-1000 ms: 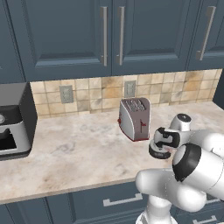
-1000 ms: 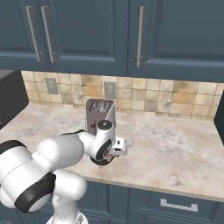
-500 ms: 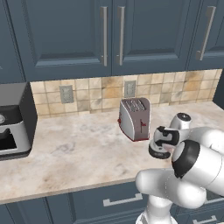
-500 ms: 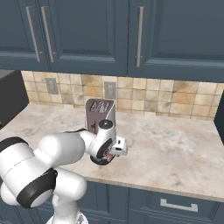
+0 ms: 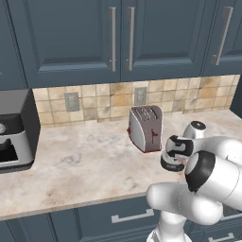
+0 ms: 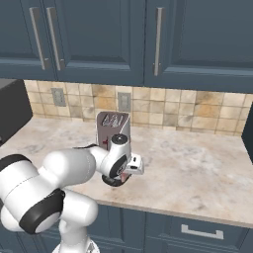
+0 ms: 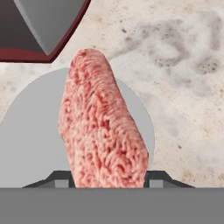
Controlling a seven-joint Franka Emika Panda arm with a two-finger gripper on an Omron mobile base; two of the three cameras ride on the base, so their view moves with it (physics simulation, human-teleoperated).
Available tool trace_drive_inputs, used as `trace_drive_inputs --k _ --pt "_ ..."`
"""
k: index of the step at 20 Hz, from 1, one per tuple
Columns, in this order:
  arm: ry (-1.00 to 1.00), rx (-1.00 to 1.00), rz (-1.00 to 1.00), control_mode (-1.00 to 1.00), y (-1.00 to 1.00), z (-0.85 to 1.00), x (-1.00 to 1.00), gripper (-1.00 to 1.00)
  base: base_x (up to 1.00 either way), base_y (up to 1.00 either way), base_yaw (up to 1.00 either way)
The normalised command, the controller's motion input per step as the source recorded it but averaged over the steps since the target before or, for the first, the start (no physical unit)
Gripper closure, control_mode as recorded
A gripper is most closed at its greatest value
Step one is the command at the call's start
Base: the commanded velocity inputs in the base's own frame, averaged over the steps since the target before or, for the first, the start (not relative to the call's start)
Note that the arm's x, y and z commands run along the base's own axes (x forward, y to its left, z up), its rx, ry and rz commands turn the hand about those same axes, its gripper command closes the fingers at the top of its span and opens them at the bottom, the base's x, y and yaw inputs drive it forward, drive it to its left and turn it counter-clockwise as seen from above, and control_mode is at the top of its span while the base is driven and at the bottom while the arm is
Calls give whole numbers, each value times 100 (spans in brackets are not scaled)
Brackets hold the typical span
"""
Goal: Take the steak from the fridge and place it on the digital scale on the counter by the fridge. Wait a few seconds for a reading, then move it to the plate on the dining counter.
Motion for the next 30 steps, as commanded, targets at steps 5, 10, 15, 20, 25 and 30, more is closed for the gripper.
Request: trace_drive_inputs --k 5,10,15,20,25,30 --pt "2 0 0 -100 0 0 0 100 0 0 0" --pt "1 0 -2 -100 0 9 -7 100 0 0 0" --pt "0 0 -11 -100 0 73 -72 100 0 0 0" --pt "0 0 -11 -100 8 96 -96 100 0 0 0" --pt "-2 0 -8 -100 65 46 -92 100 0 0 0" --pt "-7 0 -10 -100 94 48 -91 100 0 0 0"
